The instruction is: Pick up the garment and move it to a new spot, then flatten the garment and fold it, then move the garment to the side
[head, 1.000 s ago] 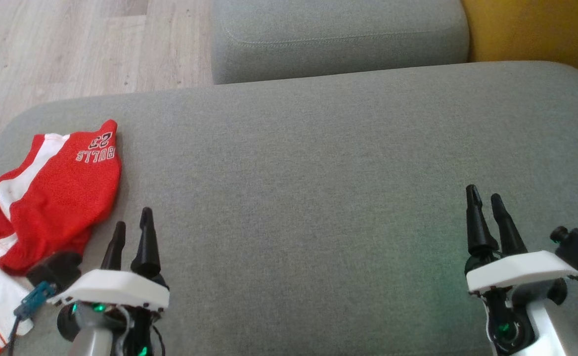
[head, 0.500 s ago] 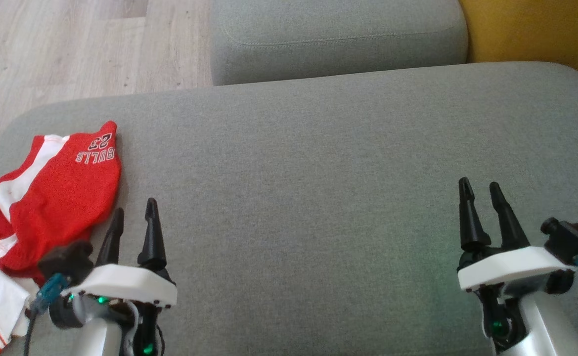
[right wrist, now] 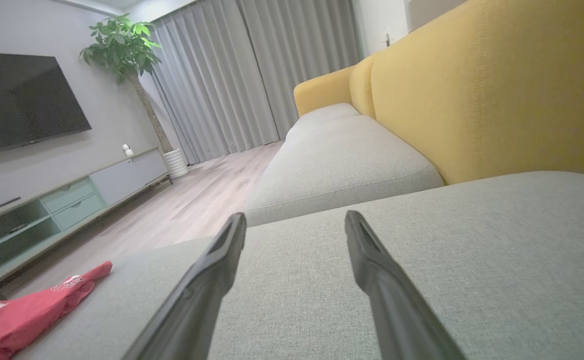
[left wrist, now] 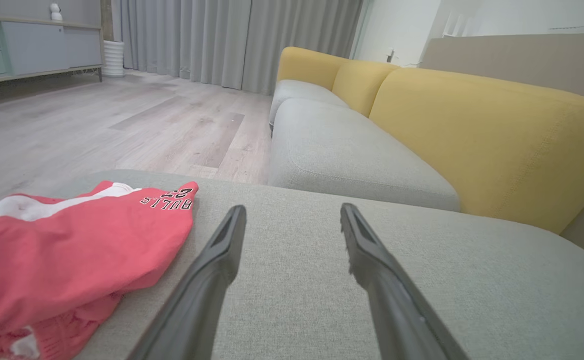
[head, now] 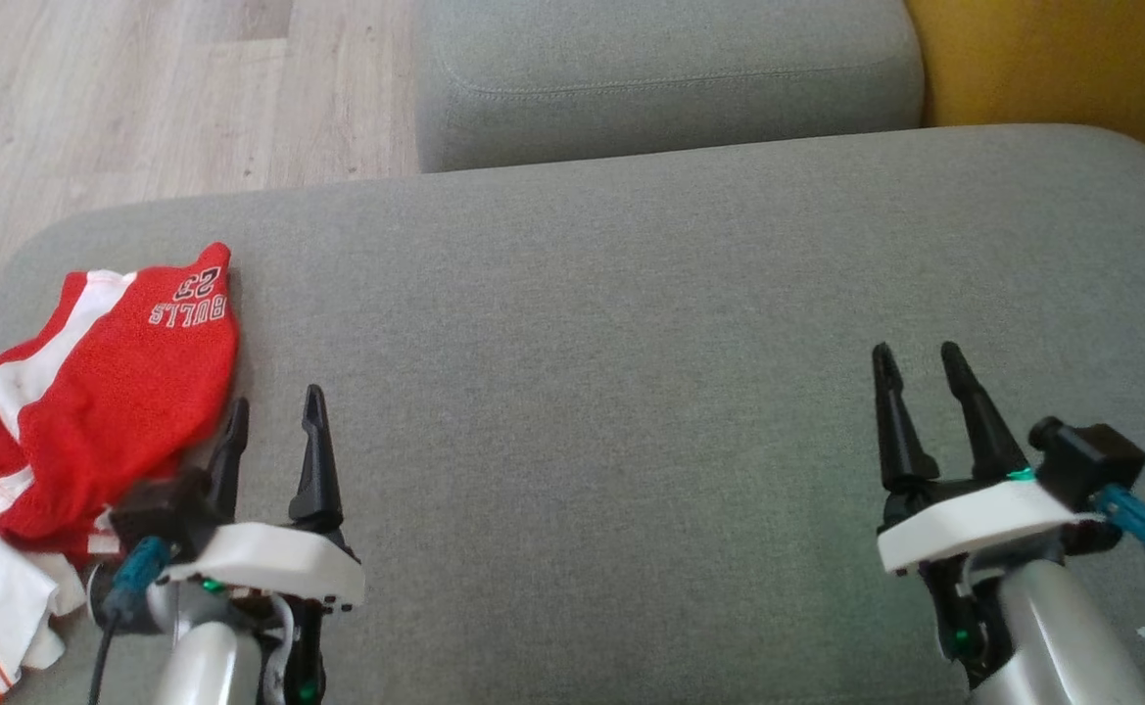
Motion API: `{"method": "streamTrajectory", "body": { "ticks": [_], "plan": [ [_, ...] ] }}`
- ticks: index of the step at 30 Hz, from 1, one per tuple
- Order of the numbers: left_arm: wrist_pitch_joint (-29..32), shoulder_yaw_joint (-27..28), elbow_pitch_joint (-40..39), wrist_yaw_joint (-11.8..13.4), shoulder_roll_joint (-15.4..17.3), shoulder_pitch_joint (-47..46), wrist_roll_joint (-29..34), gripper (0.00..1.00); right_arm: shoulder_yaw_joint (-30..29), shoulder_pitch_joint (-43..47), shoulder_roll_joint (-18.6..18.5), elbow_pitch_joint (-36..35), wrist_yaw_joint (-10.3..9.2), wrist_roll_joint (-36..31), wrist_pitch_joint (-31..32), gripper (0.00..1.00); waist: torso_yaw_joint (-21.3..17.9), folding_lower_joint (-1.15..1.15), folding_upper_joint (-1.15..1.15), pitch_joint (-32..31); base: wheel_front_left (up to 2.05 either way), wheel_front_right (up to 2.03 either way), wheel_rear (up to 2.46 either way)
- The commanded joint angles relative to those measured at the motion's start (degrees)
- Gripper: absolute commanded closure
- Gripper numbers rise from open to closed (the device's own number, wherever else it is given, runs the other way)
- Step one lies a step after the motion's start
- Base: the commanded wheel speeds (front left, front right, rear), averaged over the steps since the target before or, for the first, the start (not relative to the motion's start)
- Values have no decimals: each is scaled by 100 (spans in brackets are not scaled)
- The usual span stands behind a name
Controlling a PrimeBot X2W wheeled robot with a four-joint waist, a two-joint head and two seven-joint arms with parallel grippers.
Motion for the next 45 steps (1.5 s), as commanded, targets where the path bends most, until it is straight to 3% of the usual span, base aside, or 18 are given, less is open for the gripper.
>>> {"method": "streamTrajectory", "body": {
  "ticks": [1,18,45],
  "plan": [
    [-96,105,-222,58,86,-372,209,0,175,-318,-43,-156,-4,-196,-87,0,-3,0,0,-5,0,0,0],
    [-376,9,-259,200,87,-400,1348,0,421,-437,-62,-78,-4,-1257,-370,0,-57,0,0,-74,0,0,0],
    [-377,115,-76,109,63,-363,1243,0,397,-384,-30,32,-4,-974,-370,0,98,0,0,-160,0,0,0]
  ]
}}
